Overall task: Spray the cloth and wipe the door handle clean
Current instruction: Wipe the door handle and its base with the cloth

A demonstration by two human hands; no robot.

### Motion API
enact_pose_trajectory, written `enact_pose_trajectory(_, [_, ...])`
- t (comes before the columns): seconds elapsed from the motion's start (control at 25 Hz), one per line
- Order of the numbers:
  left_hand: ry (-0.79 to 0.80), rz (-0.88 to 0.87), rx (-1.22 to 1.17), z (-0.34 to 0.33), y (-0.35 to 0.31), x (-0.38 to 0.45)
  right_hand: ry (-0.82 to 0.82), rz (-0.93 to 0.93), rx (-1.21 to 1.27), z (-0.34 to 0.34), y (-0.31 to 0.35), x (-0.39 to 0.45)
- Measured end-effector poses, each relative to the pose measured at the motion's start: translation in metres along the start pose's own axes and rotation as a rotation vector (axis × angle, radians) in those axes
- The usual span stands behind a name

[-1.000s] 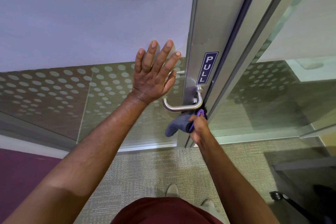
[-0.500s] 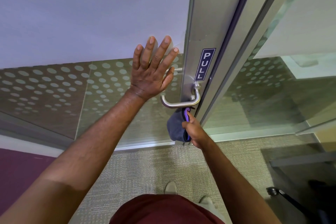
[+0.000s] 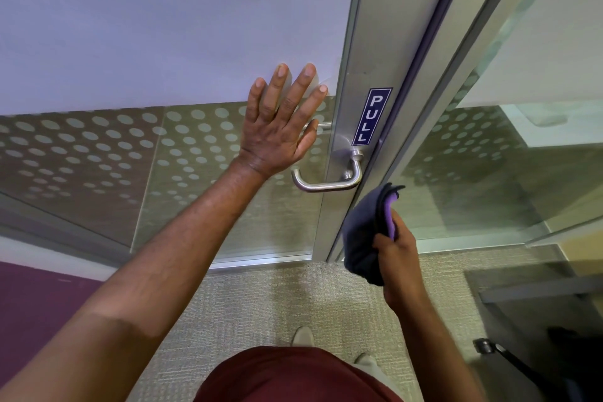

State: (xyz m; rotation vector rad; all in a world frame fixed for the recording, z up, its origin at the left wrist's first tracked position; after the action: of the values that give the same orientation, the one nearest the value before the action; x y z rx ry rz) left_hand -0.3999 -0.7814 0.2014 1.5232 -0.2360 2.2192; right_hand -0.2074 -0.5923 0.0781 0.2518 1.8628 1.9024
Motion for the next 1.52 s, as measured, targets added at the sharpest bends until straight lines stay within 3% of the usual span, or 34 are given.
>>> enact_pose_trajectory(0.08, [0.006, 0.005, -0.002, 0.001, 0.001, 0.001, 0.006, 0.189, -0.165, -0.018, 0.029, 0.007])
enact_pose_trajectory(0.2, [0.011, 0.007, 0.002, 0.002, 0.000, 0.001, 0.113, 0.482, -0.649, -0.053, 0.057, 0.020])
enact_pose_trajectory(0.28, [0.009, 0.008, 0.002, 0.003, 0.000, 0.001, 0.169, 0.489, -0.803, -0.067, 0.057, 0.029])
enact_pose_trajectory(0.72, [0.016, 0.009, 0.004, 0.005, -0.001, 0.002, 0.193, 0.455, -0.865, -0.114, 0.054, 0.020])
enact_pose_trajectory(0.96, [0.028, -0.004, -0.009, 0.009, -0.002, 0.003, 0.349, 0.531, -0.770, -0.147, 0.058, -0.008])
enact_pose_trajectory(1.04, [0.054, -0.005, -0.031, 0.012, -0.003, 0.003, 0.446, 0.525, -0.678, -0.140, 0.062, -0.011])
enact_pose_trajectory(1.16, [0.130, -0.023, -0.071, 0.020, -0.002, 0.007, 0.564, 0.361, -0.311, -0.099, 0.069, -0.015])
enact_pose_trajectory(1.4, [0.280, 0.005, -0.174, 0.039, -0.008, 0.012, 0.316, -0.347, 0.688, -0.007, 0.058, -0.034])
enact_pose_trajectory(1.52, [0.351, 0.079, -0.229, 0.047, -0.016, 0.011, 0.213, -0.439, 0.873, 0.008, 0.057, -0.041])
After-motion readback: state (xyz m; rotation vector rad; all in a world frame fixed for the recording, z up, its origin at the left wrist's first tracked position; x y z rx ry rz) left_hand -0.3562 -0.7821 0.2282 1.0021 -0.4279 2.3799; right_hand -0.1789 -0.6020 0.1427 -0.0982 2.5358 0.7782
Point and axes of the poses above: each hand's wrist, its own x-axis towards the middle knuckle, its own z-axis out of the back of the hand, y = z × x, the point moved 6 cm from there along x, towards the middle knuckle, and after that the axes turned 9 degrees about z, right-handed, at the moved point
